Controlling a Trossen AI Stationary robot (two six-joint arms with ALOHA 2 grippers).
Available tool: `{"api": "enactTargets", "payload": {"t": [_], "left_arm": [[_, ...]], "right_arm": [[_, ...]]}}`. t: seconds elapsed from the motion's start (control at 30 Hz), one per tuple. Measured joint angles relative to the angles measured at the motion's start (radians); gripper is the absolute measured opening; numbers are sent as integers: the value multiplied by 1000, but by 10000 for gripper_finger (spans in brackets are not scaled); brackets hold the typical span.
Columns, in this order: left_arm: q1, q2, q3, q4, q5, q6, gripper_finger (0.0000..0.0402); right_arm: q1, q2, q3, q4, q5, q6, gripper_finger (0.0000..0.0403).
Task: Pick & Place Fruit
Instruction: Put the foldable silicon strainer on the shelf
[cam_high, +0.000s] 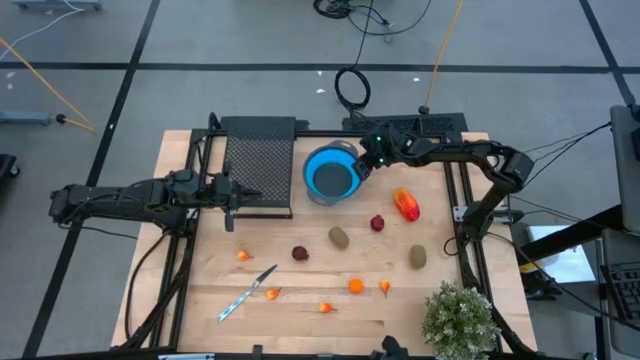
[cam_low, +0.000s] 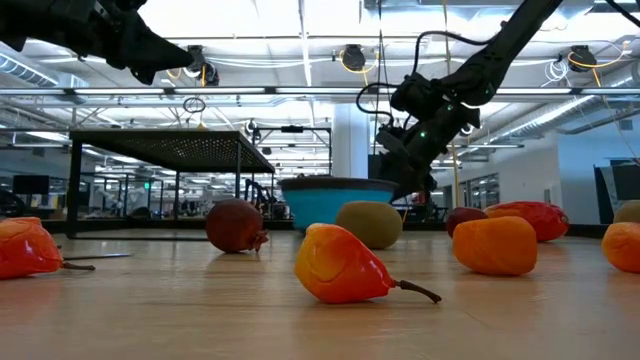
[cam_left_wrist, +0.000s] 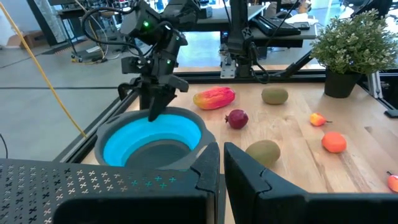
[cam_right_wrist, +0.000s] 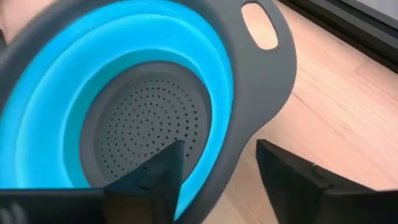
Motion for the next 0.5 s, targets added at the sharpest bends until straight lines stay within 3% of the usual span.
{"api": "enactTargets", "payload": {"t": [0.37, 0.5], "left_arm": [[0, 0, 0, 0, 0, 0, 26], [0, 0, 0, 0, 0, 0, 26]], "right_arm": [[-2, 0, 0, 20, -2, -7, 27], [-2, -2, 0, 36, -3, -8, 20]]}}
